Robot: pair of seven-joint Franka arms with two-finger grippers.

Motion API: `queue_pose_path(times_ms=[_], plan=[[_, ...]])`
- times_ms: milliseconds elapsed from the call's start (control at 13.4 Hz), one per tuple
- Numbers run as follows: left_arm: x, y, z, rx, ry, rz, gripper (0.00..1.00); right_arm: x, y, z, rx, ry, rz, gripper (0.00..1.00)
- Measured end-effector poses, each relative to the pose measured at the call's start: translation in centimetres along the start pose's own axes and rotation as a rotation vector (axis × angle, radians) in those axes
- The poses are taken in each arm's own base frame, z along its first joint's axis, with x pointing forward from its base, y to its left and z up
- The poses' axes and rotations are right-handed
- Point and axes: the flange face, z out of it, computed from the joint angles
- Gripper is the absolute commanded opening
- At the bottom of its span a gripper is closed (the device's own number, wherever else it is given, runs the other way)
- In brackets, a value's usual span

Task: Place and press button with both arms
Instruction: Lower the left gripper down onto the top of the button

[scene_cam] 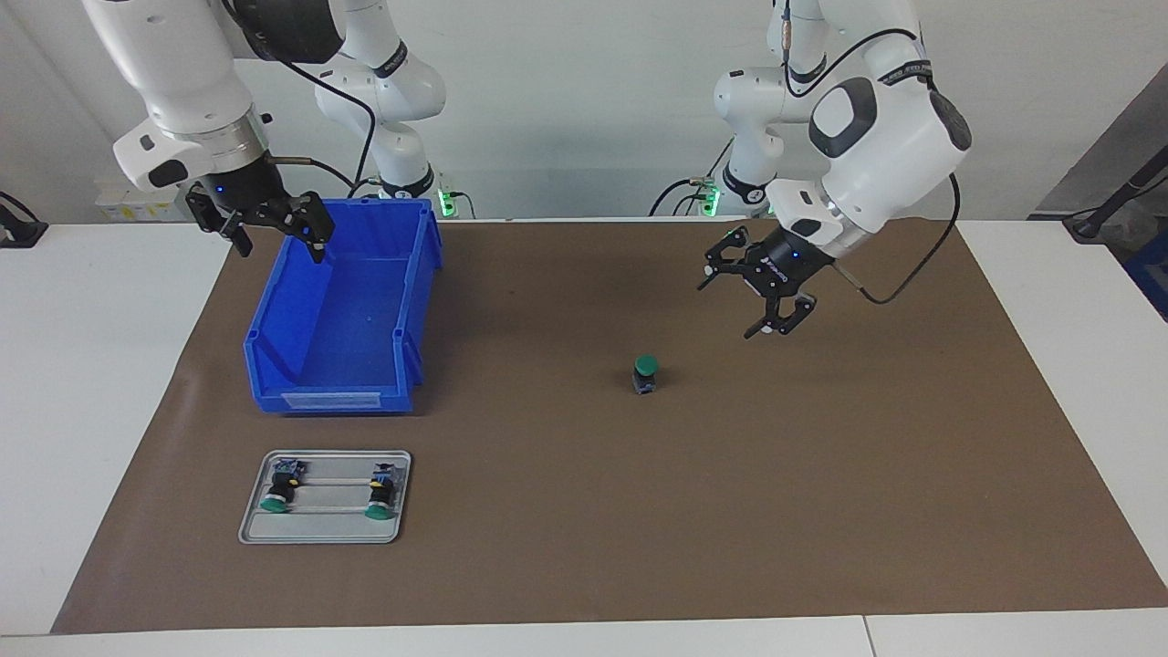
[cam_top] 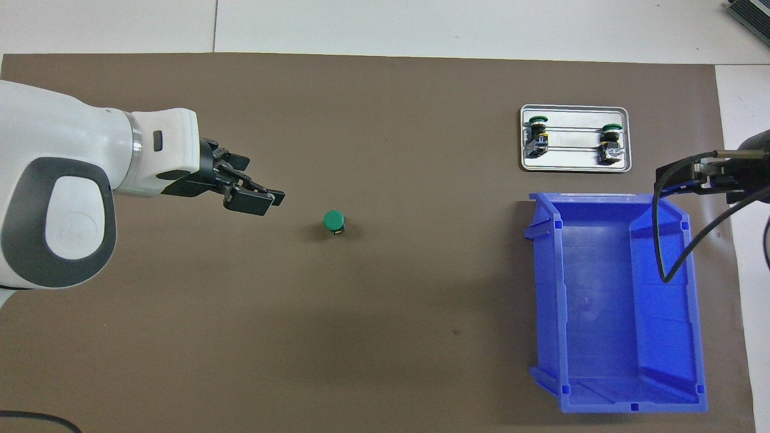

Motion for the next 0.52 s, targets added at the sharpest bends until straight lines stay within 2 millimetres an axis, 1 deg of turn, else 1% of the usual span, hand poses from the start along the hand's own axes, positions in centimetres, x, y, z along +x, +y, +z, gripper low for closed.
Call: queue_pose_path(times_ms=[75, 149, 298, 447, 522], plan=[[0.1, 1.3, -0.1, 0.067, -0.046, -0.010, 1.00, 0.0, 0.0, 0.0, 0.000, 0.000, 0.000, 1.00], [0.1, 2.1, 0.1, 0.130, -0.096, -0.007, 1.00, 0.0, 0.0, 0.0, 0.000, 0.000, 0.000, 1.00], [-0.8, 3.3, 0.8, 0.221, -0.202, -0.016, 0.98, 0.0, 0.0, 0.0, 0.000, 0.000, 0.000, 1.00], [-1.5, 5.1, 2.0, 0.262, -0.249, -0.125, 0.98, 0.0, 0.0, 0.0, 0.000, 0.000, 0.000, 1.00], [-1.6, 6.1, 2.5, 0.274, -0.247, -0.189, 0.94, 0.0, 0.0, 0.0, 0.000, 0.000, 0.000, 1.00]])
